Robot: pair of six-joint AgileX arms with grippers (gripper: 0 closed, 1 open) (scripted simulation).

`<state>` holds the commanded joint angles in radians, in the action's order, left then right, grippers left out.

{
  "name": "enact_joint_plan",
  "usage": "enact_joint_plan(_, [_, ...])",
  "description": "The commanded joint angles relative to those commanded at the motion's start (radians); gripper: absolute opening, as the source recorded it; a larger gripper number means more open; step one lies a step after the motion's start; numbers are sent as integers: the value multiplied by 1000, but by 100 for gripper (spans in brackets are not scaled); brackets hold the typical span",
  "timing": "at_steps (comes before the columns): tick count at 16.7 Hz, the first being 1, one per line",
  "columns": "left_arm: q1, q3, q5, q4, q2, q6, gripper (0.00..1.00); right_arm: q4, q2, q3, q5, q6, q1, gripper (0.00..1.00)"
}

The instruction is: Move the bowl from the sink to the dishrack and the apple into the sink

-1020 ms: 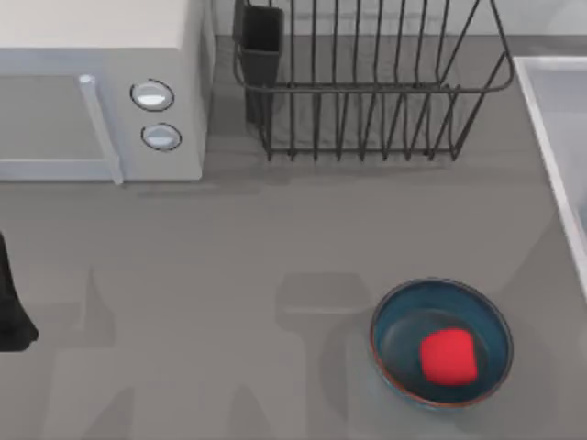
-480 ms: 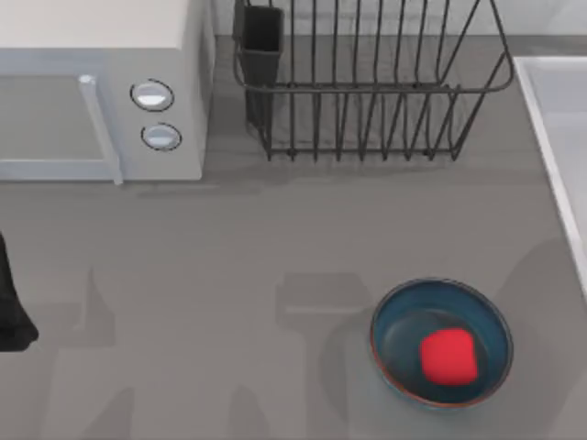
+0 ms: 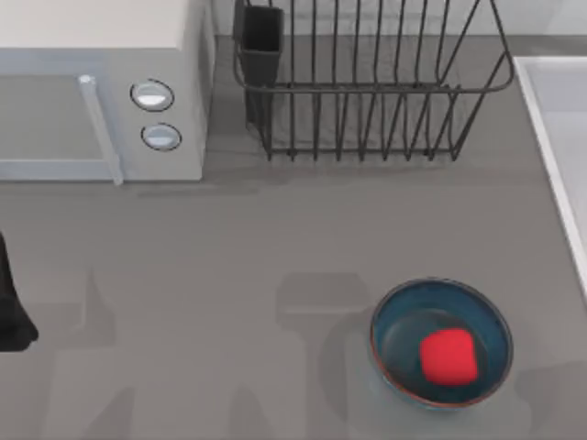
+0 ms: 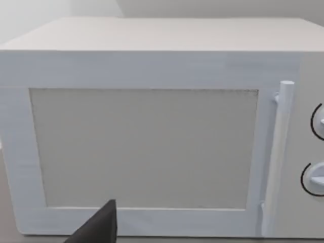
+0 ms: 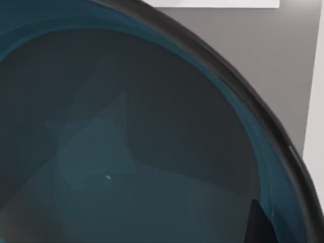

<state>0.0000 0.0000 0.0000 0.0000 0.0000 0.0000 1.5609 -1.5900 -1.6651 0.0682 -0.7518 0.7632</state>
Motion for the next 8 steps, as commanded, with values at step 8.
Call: enact_joint_plan(8, [0, 0, 0, 0, 0, 0, 100, 39, 64, 33, 4, -29, 26, 0])
